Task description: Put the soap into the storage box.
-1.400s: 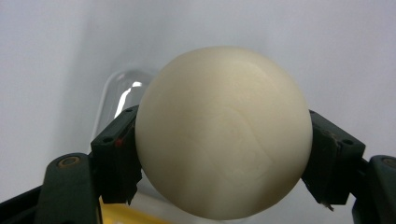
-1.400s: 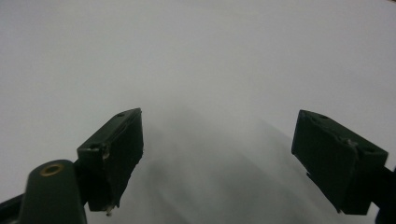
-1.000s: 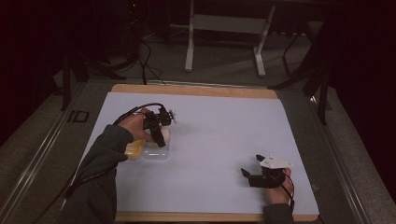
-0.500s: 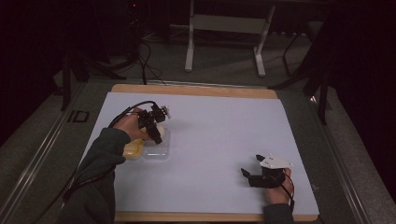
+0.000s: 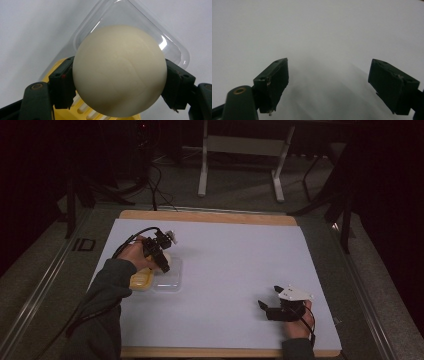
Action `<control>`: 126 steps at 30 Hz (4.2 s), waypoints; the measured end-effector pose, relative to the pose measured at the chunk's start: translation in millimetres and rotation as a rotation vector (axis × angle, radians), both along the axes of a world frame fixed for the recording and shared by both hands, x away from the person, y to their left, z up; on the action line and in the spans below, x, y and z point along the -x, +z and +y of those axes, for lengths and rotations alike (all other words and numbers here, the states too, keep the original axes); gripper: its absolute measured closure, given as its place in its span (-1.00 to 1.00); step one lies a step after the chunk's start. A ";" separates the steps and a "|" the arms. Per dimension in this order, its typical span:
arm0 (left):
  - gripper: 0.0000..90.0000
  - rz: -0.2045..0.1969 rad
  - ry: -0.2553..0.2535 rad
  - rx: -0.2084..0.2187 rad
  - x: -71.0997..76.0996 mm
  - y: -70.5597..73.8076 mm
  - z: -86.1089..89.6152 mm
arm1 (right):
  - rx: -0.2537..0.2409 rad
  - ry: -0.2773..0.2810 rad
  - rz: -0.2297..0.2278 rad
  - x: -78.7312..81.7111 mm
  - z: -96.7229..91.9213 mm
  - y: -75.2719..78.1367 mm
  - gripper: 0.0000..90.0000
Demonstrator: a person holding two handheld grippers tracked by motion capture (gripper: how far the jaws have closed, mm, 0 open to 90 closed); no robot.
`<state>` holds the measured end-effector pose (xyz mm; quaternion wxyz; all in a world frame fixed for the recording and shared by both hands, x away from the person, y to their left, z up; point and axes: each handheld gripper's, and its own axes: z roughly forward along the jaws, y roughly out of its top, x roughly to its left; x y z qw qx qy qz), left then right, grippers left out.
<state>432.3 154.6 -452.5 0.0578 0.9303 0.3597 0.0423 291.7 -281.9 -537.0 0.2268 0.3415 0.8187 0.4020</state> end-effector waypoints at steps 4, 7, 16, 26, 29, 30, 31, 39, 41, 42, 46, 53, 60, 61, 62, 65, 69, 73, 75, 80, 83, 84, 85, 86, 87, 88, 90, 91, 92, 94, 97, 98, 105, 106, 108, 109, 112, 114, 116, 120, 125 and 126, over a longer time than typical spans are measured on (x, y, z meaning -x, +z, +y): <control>-0.44 -0.001 0.009 0.003 1.3 -0.6 1.8 | 0.001 0.000 0.000 0.0 0.0 0.0 -0.63; -0.44 -0.002 0.021 -0.001 1.8 -1.1 4.0 | 0.000 0.000 0.000 0.0 0.0 0.0 -0.64; -0.44 -0.005 0.032 -0.006 3.6 -0.9 12.1 | 0.001 0.000 0.000 0.0 0.0 0.0 -0.64; -0.44 -0.011 0.027 0.019 6.7 1.8 21.3 | 0.001 0.000 0.000 0.0 0.1 0.0 -0.64; -0.44 -0.017 0.023 0.023 7.7 3.2 25.6 | 0.001 0.000 0.001 0.1 0.3 0.0 -0.64; -0.44 -0.016 0.022 0.022 8.0 3.7 26.8 | 0.001 -0.001 0.001 0.1 0.3 0.0 -0.64; -0.44 -0.016 0.022 0.026 8.5 3.6 27.3 | 0.002 -0.001 0.001 0.1 0.2 0.0 -0.63; -0.44 -0.026 -0.002 0.006 11.2 4.0 33.3 | 0.002 0.000 0.002 0.0 0.5 -0.1 -0.63; -0.44 -0.027 0.003 0.006 11.9 3.8 35.0 | 0.003 0.001 0.001 -0.1 0.5 -0.1 -0.64; -0.44 -0.027 0.003 0.003 12.4 4.0 36.5 | 0.002 0.001 0.001 -0.1 0.5 -0.1 -0.64; -0.44 -0.031 0.010 0.004 13.6 3.3 40.6 | 0.002 0.001 0.002 -0.1 0.5 -0.1 -0.64; -0.44 -0.044 -0.004 -0.005 15.6 2.4 44.5 | 0.004 0.001 0.003 -0.2 0.6 -0.2 -0.64; -0.44 -0.042 -0.004 -0.004 17.4 2.4 49.9 | 0.004 0.001 0.002 0.0 0.7 -0.1 -0.63; -0.44 -0.042 -0.007 -0.002 17.9 2.2 50.4 | 0.004 0.001 0.002 0.0 0.7 -0.1 -0.63; -0.44 -0.042 -0.011 -0.002 18.6 2.1 51.3 | 0.004 0.001 0.002 0.1 0.7 -0.1 -0.63; -0.44 -0.042 -0.008 -0.001 19.8 1.0 53.4 | 0.006 0.001 0.002 0.1 0.8 -0.1 -0.64; -0.44 -0.039 -0.007 -0.004 20.8 -1.1 56.9 | 0.006 0.001 0.001 0.1 0.9 -0.1 -0.63; -0.44 -0.040 -0.011 -0.006 21.7 -3.4 59.3 | 0.007 0.002 0.002 0.0 1.0 -0.2 -0.63; -0.44 -0.036 -0.003 -0.003 22.5 -4.4 60.5 | 0.008 0.002 0.002 0.0 1.0 -0.2 -0.64; -0.44 -0.029 0.010 -0.003 21.8 -8.5 65.5 | 0.009 0.002 0.002 0.0 1.1 -0.2 -0.63; -0.44 -0.022 0.009 -0.007 22.3 -11.4 67.4 | 0.009 0.002 0.001 0.0 1.1 -0.2 -0.64; -0.44 -0.019 0.016 -0.009 22.8 -12.8 67.9 | 0.009 0.002 0.002 0.0 1.1 -0.2 -0.63; -0.44 -0.019 0.014 -0.012 22.7 -13.7 68.5 | 0.009 0.002 0.002 0.0 1.1 -0.2 -0.63; -0.44 -0.019 0.014 -0.012 22.7 -13.7 68.5 | 0.009 0.002 0.002 0.0 1.1 -0.2 -0.63; -0.44 -0.016 0.015 -0.014 23.1 -16.0 69.7 | 0.011 0.003 0.001 0.0 1.2 -0.3 -0.63; -0.44 -0.014 0.013 -0.013 23.3 -17.0 70.0 | 0.011 0.002 0.002 0.1 1.3 -0.3 -0.64; -0.44 -0.009 0.012 -0.014 23.4 -19.8 69.8 | 0.012 0.003 0.000 0.0 1.2 -0.3 -0.63; -0.44 -0.009 0.011 -0.015 23.3 -20.6 69.9 | 0.011 0.002 0.001 0.0 1.2 -0.3 -0.64; -0.44 -0.009 0.011 -0.015 23.3 -20.6 69.9 | 0.012 0.002 0.001 0.0 1.2 -0.3 -0.63; -0.44 -0.001 0.011 -0.020 22.1 -24.5 70.0 | 0.011 0.002 0.001 0.1 1.2 -0.3 -0.63; -0.44 0.004 0.007 -0.022 22.4 -27.6 69.3 | 0.012 0.003 0.000 0.2 1.3 -0.3 -0.63; -0.44 0.003 0.006 -0.024 22.5 -28.5 69.2 | 0.013 0.003 0.001 0.2 1.4 -0.3 -0.63; -0.44 0.010 -0.029 -0.044 23.5 -35.2 67.4 | 0.013 0.004 0.000 0.2 1.4 -0.3 -0.64; -0.44 0.014 -0.031 -0.048 23.5 -36.8 67.1 | 0.013 0.003 0.000 0.3 1.4 -0.3 -0.63; -0.44 0.009 -0.034 -0.041 23.1 -36.5 68.2 | 0.013 0.003 0.000 0.3 1.4 -0.3 -0.63; -0.44 0.006 -0.036 -0.039 23.4 -36.8 68.6 | 0.013 0.003 0.000 0.3 1.4 -0.2 -0.64; -0.45 0.027 -0.041 -0.027 22.3 -37.9 70.7 | 0.014 0.004 0.001 0.2 1.5 -0.3 -0.63; -0.45 0.033 -0.026 -0.015 22.3 -38.6 72.2 | 0.014 0.004 0.001 0.1 1.5 -0.3 -0.63; -0.48 0.032 -0.019 0.001 22.7 -39.0 73.2 | 0.014 0.005 0.001 0.2 1.5 -0.3 -0.63; -0.61 0.038 -0.025 0.007 24.1 -39.1 72.7 | 0.015 0.007 0.002 0.1 1.7 -0.4 -0.63; -0.68 0.025 -0.030 0.012 24.9 -35.0 73.5 | 0.015 0.007 0.001 0.1 1.7 -0.4 -0.63; -0.70 0.020 -0.028 0.014 25.4 -33.4 73.9 | 0.016 0.007 0.001 0.1 1.8 -0.4 -0.63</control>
